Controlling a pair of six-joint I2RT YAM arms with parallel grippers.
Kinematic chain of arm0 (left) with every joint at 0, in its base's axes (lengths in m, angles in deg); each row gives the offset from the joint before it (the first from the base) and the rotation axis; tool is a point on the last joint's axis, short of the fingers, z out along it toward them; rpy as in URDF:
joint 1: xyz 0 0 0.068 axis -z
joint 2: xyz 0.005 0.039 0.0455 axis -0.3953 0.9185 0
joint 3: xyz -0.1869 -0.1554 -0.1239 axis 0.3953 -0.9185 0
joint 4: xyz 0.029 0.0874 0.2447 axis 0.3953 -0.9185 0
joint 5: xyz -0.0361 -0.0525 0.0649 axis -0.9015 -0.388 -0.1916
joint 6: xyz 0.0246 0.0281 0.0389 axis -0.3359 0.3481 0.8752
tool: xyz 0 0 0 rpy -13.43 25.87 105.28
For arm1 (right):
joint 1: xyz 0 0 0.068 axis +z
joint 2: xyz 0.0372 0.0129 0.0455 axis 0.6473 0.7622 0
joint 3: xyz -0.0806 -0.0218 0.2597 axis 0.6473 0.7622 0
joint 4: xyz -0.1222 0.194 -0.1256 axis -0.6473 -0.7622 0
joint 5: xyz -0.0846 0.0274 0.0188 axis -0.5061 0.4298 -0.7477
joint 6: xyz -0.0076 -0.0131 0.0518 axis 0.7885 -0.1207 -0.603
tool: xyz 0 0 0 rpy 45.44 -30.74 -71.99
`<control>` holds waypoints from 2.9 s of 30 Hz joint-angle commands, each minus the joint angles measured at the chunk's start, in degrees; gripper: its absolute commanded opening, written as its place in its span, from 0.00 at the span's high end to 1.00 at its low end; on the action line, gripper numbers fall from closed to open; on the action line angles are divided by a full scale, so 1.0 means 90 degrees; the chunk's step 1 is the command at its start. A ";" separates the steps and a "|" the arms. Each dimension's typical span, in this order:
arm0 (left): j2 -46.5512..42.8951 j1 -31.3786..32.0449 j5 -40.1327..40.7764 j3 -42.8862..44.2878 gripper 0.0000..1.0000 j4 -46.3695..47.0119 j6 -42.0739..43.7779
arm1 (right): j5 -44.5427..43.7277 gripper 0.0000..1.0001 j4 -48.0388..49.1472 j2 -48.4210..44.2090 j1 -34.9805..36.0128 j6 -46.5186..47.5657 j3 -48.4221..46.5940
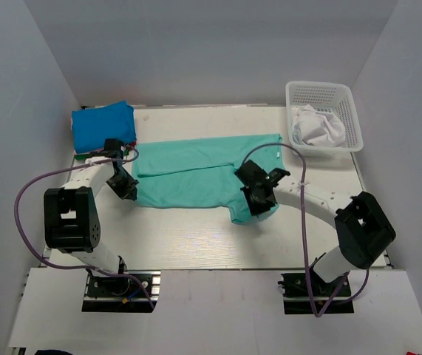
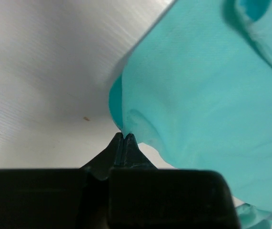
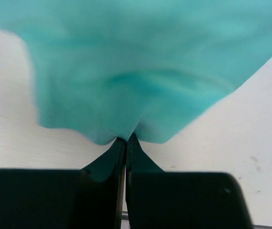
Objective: Fold and stack the t-shirts
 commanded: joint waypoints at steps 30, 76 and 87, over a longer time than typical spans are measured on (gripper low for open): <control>0.3757 -0.0180 0.0100 0.5867 0.21 -0.1283 -0.0079 | -0.0004 0.51 -0.0952 0.4998 -0.2475 0.1184 -0.8037; 0.0475 0.3627 -0.1275 -0.1406 0.00 0.1611 -0.2519 | 0.2827 0.10 0.1185 0.6787 -0.2427 -0.0722 -0.7854; 0.0565 0.5474 -0.0107 0.0330 0.00 -0.0032 -0.3351 | 0.2497 0.10 0.1089 0.6350 -0.2329 0.0339 -0.8109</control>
